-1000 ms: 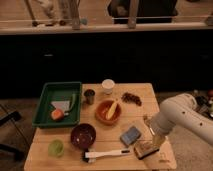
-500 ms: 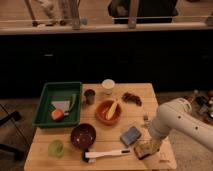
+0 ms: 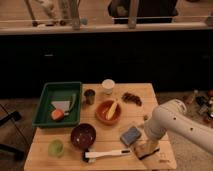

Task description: Place sponge in metal cup

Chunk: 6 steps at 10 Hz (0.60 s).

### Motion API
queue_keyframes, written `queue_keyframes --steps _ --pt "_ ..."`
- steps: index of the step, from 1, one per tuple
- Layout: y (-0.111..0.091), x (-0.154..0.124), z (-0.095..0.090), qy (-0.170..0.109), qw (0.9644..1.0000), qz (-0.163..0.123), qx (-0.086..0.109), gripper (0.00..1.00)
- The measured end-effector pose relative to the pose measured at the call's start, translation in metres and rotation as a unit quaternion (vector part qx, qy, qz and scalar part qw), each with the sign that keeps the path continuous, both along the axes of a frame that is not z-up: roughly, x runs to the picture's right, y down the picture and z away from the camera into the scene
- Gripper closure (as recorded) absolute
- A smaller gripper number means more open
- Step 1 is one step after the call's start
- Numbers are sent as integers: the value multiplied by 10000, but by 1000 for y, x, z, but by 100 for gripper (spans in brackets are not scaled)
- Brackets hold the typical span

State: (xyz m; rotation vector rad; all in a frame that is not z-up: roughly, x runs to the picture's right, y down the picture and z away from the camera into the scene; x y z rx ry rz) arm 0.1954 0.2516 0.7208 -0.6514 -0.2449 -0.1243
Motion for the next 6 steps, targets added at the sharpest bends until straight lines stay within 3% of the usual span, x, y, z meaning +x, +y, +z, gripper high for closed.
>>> queue_keyframes --steps 3,6 --pt "-12 -21 -1 -402 9977 -457 313 20" --pt "-16 -32 3 -702 9926 -867 488 20"
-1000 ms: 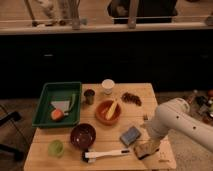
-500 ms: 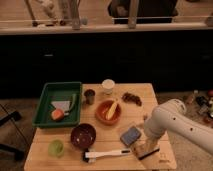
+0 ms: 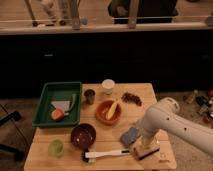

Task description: Place sponge in metal cup

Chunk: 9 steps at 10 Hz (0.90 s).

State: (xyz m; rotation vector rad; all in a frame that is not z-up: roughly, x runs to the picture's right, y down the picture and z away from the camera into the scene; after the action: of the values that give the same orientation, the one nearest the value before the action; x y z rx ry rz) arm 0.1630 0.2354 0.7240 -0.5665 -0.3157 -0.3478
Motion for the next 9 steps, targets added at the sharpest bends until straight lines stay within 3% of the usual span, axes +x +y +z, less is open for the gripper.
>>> queue_keyframes --steps 1,9 --pt "-4 -10 5 -197 9993 -300 114 20" --pt "-8 -47 35 -723 9940 -787 232 20"
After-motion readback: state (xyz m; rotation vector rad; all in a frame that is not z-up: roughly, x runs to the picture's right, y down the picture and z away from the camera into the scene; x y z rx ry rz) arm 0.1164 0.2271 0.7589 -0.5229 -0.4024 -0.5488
